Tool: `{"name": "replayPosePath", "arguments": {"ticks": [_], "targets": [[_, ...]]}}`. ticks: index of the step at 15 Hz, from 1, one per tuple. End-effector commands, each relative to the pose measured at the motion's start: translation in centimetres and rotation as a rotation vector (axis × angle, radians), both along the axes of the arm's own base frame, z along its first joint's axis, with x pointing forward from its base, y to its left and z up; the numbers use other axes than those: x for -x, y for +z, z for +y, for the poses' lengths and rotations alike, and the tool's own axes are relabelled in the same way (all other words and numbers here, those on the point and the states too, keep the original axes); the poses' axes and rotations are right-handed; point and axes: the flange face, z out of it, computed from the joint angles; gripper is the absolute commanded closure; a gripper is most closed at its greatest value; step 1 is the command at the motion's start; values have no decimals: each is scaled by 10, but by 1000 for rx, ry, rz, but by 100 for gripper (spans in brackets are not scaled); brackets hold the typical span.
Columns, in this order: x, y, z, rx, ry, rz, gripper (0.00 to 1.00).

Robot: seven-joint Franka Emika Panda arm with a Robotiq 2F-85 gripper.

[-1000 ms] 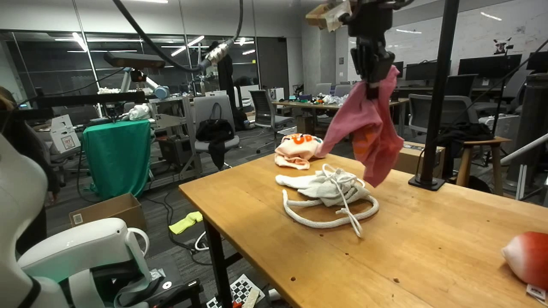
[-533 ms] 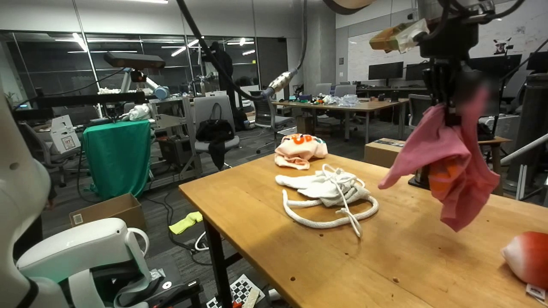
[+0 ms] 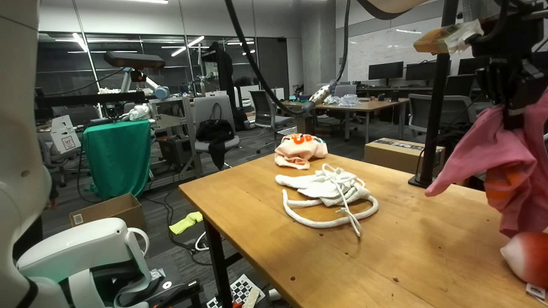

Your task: Pick up the toy, rope and the clothes and put them around the table.

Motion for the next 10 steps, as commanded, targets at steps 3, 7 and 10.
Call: {"name": "replayPosePath", "arguments": {"ticks": [3, 7, 10], "targets": [[-31, 4, 1, -67, -30, -128, 90], [-42, -13, 12, -168, -21, -172, 90], [-51, -27, 28, -213, -1, -206, 90]]}}
